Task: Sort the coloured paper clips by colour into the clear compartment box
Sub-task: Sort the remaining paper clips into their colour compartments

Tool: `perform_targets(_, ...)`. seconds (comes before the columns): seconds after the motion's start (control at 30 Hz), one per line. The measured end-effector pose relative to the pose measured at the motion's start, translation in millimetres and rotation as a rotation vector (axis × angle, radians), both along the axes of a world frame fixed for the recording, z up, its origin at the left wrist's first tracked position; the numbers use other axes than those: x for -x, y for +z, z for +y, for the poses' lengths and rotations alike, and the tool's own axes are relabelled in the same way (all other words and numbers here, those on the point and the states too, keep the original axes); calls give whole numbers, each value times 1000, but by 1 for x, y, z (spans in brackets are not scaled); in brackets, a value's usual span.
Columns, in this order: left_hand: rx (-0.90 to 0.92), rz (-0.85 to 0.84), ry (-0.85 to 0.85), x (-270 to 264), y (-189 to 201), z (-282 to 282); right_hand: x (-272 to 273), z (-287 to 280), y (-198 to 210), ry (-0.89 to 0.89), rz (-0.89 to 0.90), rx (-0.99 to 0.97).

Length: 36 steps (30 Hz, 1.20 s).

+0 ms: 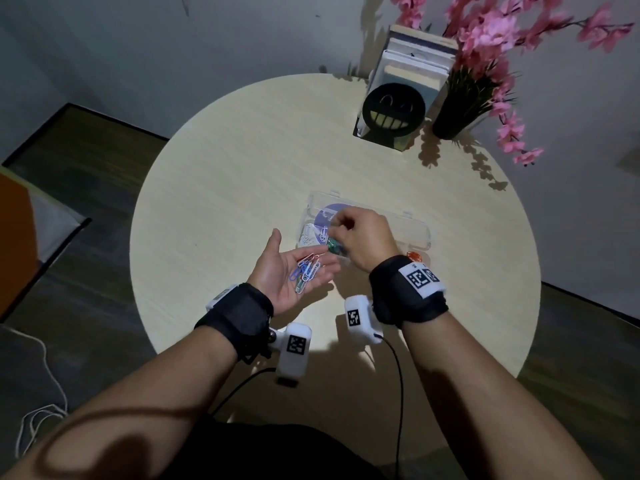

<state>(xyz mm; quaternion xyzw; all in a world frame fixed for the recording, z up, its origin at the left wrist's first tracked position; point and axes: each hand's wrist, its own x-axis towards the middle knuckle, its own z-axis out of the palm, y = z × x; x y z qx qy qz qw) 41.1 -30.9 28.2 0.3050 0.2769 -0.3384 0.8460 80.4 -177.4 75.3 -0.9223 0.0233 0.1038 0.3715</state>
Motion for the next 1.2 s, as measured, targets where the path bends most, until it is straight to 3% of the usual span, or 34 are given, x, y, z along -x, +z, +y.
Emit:
perform_targets(0.1,-13,9,42,1,-3,6,-10,-6,-21,-96,99,93)
perform_targets(0.23,-22,16,78,-2,-3,8,-11,-2,-27,-73,123,209)
perform_targets(0.37,12,13,103,-5,-1,3,9,15,3,212,56,111)
perform_targets(0.5,-67,-13,32,-5,3,0,37,29,15,556,110,288)
perform_targets(0.73,-100,2,38,-4,4,-4,49,34,6,636,35,381)
perform_targets(1.07,1,16,132,-5,11,-9,54,23,1,218,-52,-62)
perform_targets(1.2,44,13,164,-4,9,-12,47,15,1,-53,80,-388)
